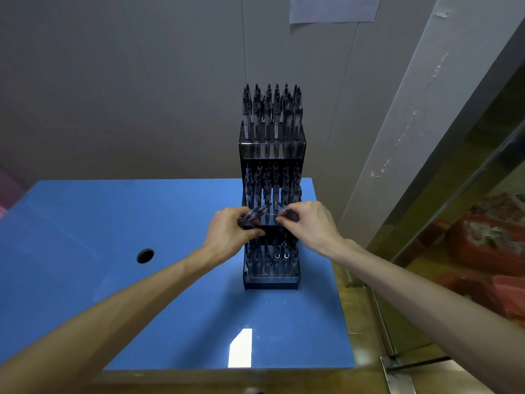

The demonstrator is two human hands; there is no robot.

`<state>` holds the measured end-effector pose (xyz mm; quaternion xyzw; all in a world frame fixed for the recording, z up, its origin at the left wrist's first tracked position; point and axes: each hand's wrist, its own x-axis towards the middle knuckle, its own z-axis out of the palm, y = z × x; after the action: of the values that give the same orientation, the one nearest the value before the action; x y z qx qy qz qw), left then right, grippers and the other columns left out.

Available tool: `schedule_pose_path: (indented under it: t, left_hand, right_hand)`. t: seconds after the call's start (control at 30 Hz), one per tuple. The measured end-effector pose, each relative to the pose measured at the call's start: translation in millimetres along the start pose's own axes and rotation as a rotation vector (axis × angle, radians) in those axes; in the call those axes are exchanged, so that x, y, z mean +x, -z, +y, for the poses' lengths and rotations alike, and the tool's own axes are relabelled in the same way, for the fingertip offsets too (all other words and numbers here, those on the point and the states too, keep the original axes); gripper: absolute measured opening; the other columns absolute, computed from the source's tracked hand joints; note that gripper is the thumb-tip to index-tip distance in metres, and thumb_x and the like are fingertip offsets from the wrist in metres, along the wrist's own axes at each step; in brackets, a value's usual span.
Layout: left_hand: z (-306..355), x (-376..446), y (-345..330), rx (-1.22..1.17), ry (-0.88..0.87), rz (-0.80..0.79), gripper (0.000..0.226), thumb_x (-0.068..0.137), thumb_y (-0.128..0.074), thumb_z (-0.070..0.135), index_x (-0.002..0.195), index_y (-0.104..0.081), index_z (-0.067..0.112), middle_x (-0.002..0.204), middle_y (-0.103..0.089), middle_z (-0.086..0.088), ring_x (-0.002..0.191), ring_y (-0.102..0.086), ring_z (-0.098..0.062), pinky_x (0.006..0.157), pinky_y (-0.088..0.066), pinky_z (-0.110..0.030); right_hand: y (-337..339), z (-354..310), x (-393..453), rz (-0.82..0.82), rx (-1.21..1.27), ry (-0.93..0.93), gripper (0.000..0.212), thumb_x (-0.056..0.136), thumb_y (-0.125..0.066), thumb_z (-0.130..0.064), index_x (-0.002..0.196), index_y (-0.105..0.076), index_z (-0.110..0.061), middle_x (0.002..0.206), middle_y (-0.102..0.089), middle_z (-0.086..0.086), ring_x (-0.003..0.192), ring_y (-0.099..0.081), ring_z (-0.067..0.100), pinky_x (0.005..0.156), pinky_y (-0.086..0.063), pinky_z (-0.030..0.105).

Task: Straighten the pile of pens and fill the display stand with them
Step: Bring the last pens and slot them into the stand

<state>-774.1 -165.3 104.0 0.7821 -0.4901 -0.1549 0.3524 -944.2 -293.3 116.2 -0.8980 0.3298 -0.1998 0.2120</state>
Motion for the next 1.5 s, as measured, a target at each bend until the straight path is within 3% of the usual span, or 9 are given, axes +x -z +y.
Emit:
schedule_pose_path:
  t: [0.27, 0.37, 0.47, 0.63, 0.73, 0.9, 1.03, 1.23, 1.5]
  left_hand:
    - [-1, 5, 1, 0.035, 0.000, -0.025, 0.022, 0.074, -0.091, 0.036, 0.083, -0.074, 0.025, 0.075, -0.073, 0.010, 0.059, -0.058, -0.002, 0.057, -0.045, -0.030]
    - [-2, 6, 2, 0.040, 0.010, -0.041, 0.023, 0.073, -0.091, 0.038, 0.084, -0.076, 0.025, 0.078, -0.075, 0.009, 0.065, -0.062, -0.008, 0.064, -0.054, -0.034]
    - [-2, 5, 5, 0.046, 0.001, -0.045, 0.021, 0.074, -0.091, 0.037, 0.082, -0.075, 0.026, 0.070, -0.070, 0.017, 0.058, -0.055, -0.001, 0.057, -0.045, -0.029]
    - [-3, 4, 9, 0.023, 0.015, -0.057, 0.020, 0.075, -0.091, 0.033, 0.079, -0.073, 0.024, 0.051, -0.053, 0.032, 0.051, -0.048, 0.003, 0.051, -0.029, -0.026]
    - [-7, 4, 6, 0.017, 0.028, -0.075, 0.019, 0.075, -0.091, 0.032, 0.078, -0.073, 0.026, 0.049, -0.053, 0.030, 0.048, -0.045, -0.001, 0.052, -0.029, -0.027]
    - [-10, 3, 3, 0.060, 0.032, -0.114, 0.016, 0.075, -0.090, 0.031, 0.078, -0.075, 0.026, 0.049, -0.053, 0.029, 0.049, -0.046, 0.001, 0.051, -0.029, -0.026]
    - [-15, 5, -4, 0.095, 0.053, -0.129, 0.020, 0.076, -0.088, 0.038, 0.072, -0.075, 0.024, 0.049, -0.050, 0.012, 0.048, -0.039, -0.009, 0.051, -0.028, -0.028]
    - [-16, -2, -19, 0.091, 0.073, -0.105, 0.041, 0.085, -0.081, 0.036, 0.057, -0.055, 0.019, 0.048, -0.045, 0.006, 0.051, -0.039, -0.017, 0.049, -0.026, -0.031]
    - [-16, -8, -17, 0.027, -0.010, -0.037, 0.026, 0.087, -0.077, 0.042, 0.077, -0.062, 0.023, 0.060, -0.057, 0.007, 0.057, -0.047, -0.013, 0.056, -0.039, -0.034]
  right_hand:
    - [-6, 3, -2, -0.053, -0.020, -0.035, 0.019, 0.094, -0.071, -0.037, 0.086, -0.077, -0.020, 0.059, -0.053, -0.014, 0.063, -0.057, 0.016, 0.059, -0.042, 0.029]
    - [-7, 2, 0, -0.072, -0.010, -0.038, 0.019, 0.094, -0.070, -0.037, 0.088, -0.078, -0.021, 0.064, -0.061, -0.012, 0.065, -0.059, 0.015, 0.059, -0.043, 0.030]
    - [-7, 1, -3, -0.082, -0.015, -0.014, 0.016, 0.095, -0.069, -0.036, 0.093, -0.079, -0.023, 0.079, -0.074, -0.006, 0.072, -0.064, 0.015, 0.062, -0.042, 0.028]
    - [-10, 0, -4, -0.050, -0.044, -0.012, 0.019, 0.096, -0.068, -0.037, 0.089, -0.077, -0.022, 0.075, -0.072, -0.004, 0.070, -0.063, 0.016, 0.060, -0.042, 0.029]
    - [-13, 3, -3, -0.036, -0.012, -0.051, 0.021, 0.095, -0.069, -0.037, 0.088, -0.078, -0.019, 0.076, -0.073, -0.003, 0.069, -0.064, 0.017, 0.061, -0.049, 0.031]
    - [-16, 5, -5, -0.043, -0.035, -0.067, 0.021, 0.095, -0.070, -0.037, 0.088, -0.078, -0.019, 0.072, -0.070, -0.005, 0.066, -0.060, 0.016, 0.055, -0.038, 0.028]
    - [-19, 2, -6, -0.136, -0.136, -0.077, 0.026, 0.095, -0.067, -0.043, 0.089, -0.077, -0.020, 0.074, -0.071, -0.001, 0.071, -0.064, 0.022, 0.065, -0.053, 0.035]
    - [-25, -5, -4, -0.144, -0.126, -0.118, 0.040, 0.097, -0.064, -0.036, 0.061, -0.053, -0.025, 0.054, -0.049, -0.010, 0.059, -0.052, 0.021, 0.055, -0.035, 0.032]
    - [-15, 7, -14, -0.040, 0.045, -0.107, 0.035, 0.099, -0.062, -0.042, 0.069, -0.057, -0.026, 0.058, -0.054, -0.007, 0.056, -0.049, 0.011, 0.052, -0.036, 0.030]
